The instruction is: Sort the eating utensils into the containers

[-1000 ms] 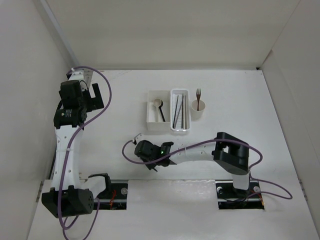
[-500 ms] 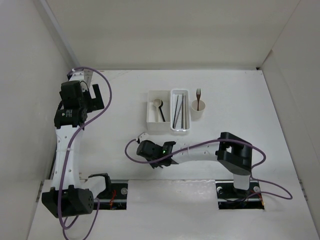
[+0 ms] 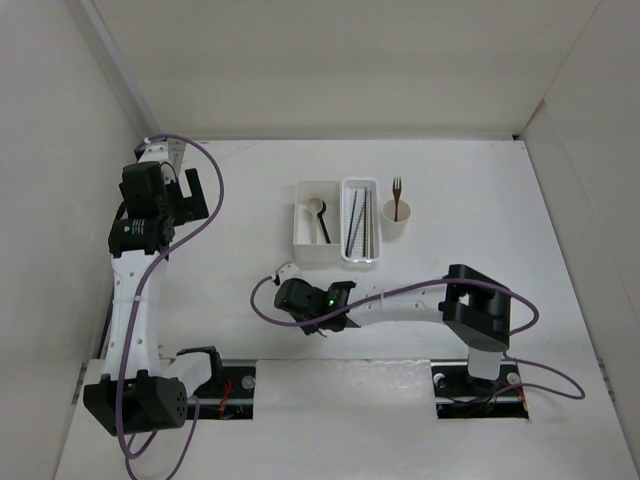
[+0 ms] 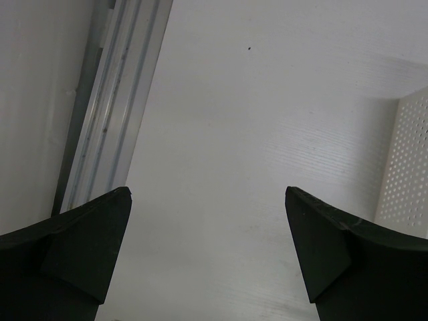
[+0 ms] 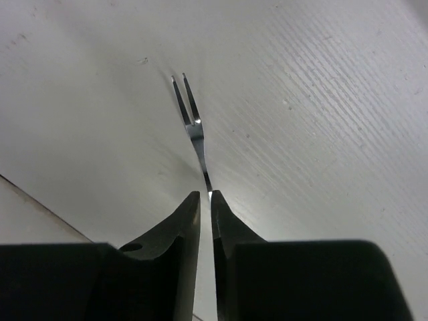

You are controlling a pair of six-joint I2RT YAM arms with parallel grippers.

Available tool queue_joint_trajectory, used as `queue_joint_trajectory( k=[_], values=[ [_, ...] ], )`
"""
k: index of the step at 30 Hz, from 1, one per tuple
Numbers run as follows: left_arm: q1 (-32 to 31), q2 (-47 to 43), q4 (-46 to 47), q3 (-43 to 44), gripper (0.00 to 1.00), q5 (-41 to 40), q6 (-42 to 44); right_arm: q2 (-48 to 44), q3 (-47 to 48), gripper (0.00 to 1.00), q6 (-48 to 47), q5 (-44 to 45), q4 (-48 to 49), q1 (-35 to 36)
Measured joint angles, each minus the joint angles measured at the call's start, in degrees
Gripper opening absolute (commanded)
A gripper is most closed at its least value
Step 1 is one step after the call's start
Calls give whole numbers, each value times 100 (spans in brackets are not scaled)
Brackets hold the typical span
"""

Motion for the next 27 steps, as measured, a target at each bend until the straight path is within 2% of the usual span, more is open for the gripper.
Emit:
queue_joint_trajectory(
  k=[3, 5, 17, 27],
  values=[
    [0, 0, 0, 0, 100, 0, 0, 149, 48, 32, -127, -50, -46, 0],
    [0, 0, 0, 0, 100, 0, 0, 219, 50, 36, -195, -79, -70, 0],
    [0, 0, 0, -11, 100, 0, 0, 269, 74, 39, -356, -236, -225, 0],
    [0, 0, 0, -11, 100, 4, 20, 754, 728, 39, -562, -240, -315, 0]
  ],
)
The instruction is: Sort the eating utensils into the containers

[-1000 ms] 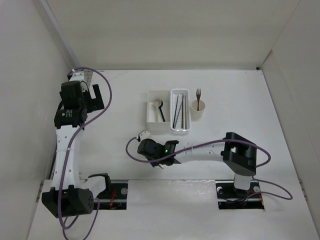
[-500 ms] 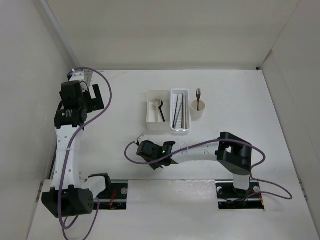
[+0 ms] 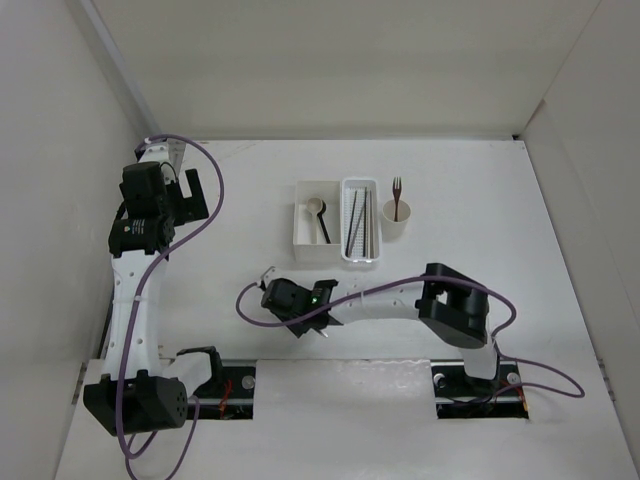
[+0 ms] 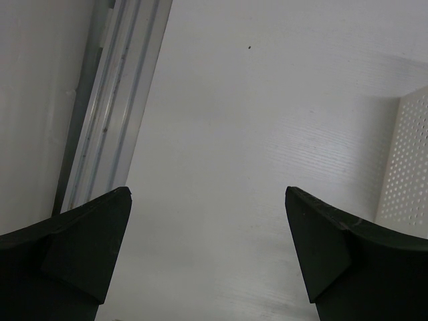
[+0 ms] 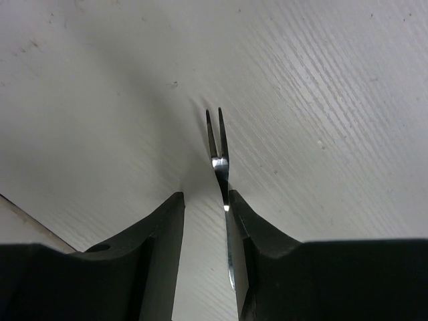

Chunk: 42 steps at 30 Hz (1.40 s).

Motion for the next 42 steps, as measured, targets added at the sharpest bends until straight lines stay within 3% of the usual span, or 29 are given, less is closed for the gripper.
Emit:
queue_joint_trajectory(
  k=[8, 18, 25, 28, 31, 32, 42],
  values=[
    [0, 0, 0, 0, 100, 7, 2, -15, -37, 39, -28, -170, 66, -61],
    [4, 0, 20, -39, 100, 17, 2, -855, -1167, 39, 247, -448, 164, -133],
    [7, 0, 22, -87, 100, 33, 2, -778, -1051, 39, 341, -483, 96, -111],
    [7, 0, 22, -87, 100, 33, 2, -612, -833, 33, 350, -485, 59, -107],
    [7, 0, 22, -87, 100, 33, 4, -568, -809, 22, 361, -472, 131, -107],
    [7, 0, 22, -87, 100, 33, 2, -568, -833, 0, 369, -452, 177, -107],
    [7, 0, 28, -103, 100, 33, 2, -527, -970, 0, 428, -570, 903, -107]
  ],
)
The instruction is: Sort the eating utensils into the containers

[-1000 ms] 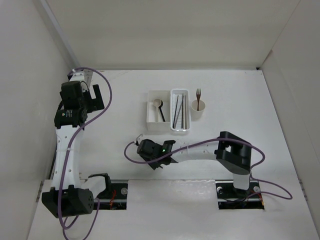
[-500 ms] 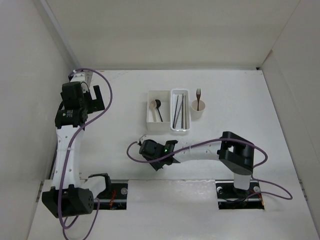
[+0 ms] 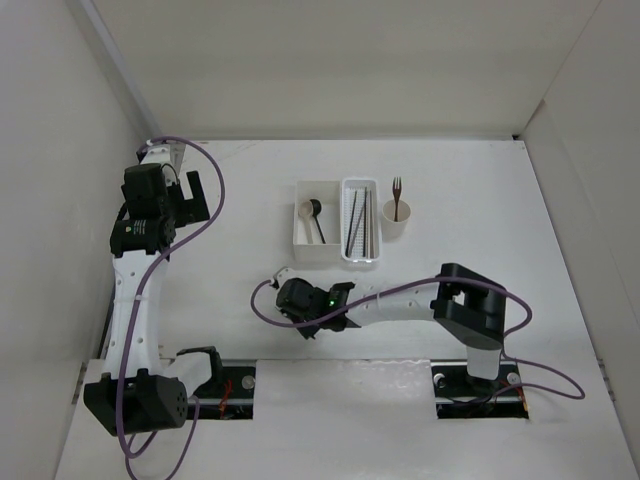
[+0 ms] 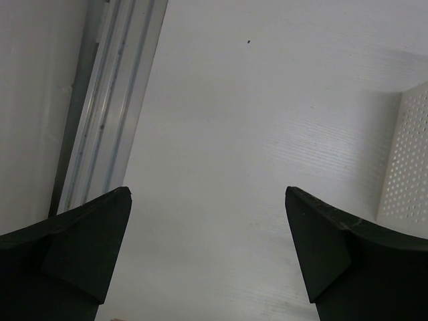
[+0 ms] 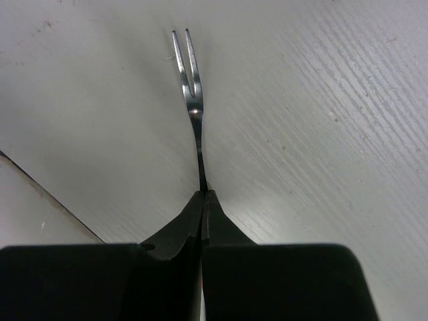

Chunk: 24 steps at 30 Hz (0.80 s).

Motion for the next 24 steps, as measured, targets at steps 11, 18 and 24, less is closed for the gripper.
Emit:
queue_joint_trajectory(
  k=[11, 18, 24],
  values=[
    [0, 0, 26, -98, 100, 2, 0, -74, -46, 0, 35, 221, -46, 33],
    [0, 0, 28, -98, 100, 2, 0, -170, -118, 0, 90, 380, -221, 33],
    [0, 0, 28, -98, 100, 2, 0, -205, -136, 0, 101, 463, -280, 33]
  ],
)
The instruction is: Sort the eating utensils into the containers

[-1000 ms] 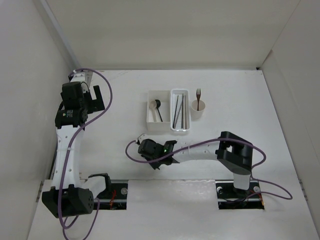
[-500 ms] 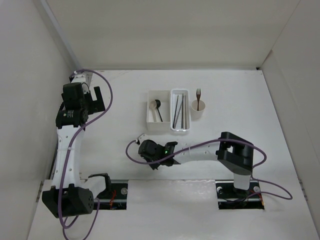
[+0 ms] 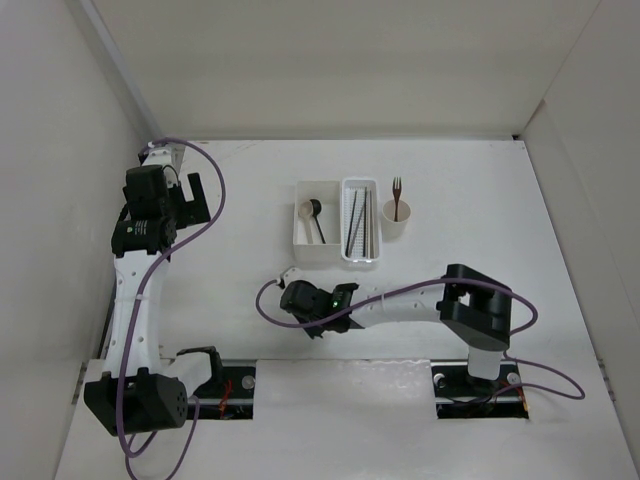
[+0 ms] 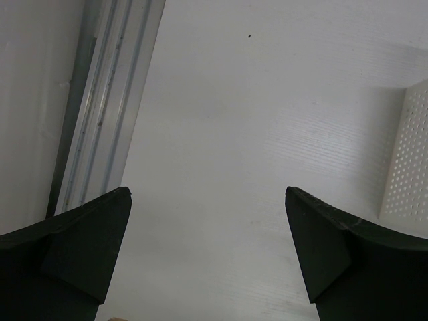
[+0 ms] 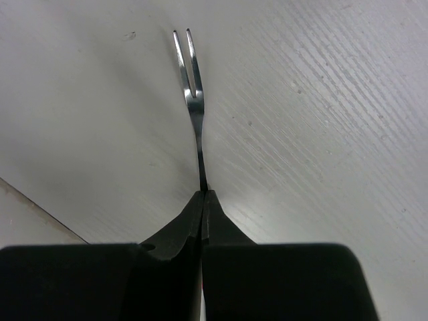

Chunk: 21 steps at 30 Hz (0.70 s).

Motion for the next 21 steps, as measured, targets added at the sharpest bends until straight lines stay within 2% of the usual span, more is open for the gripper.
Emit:
queue_joint_trajectory(
  k=[21],
  values=[
    [0, 0, 9, 0, 100, 0, 0, -214, -7, 0, 13, 164, -96, 0]
  ],
)
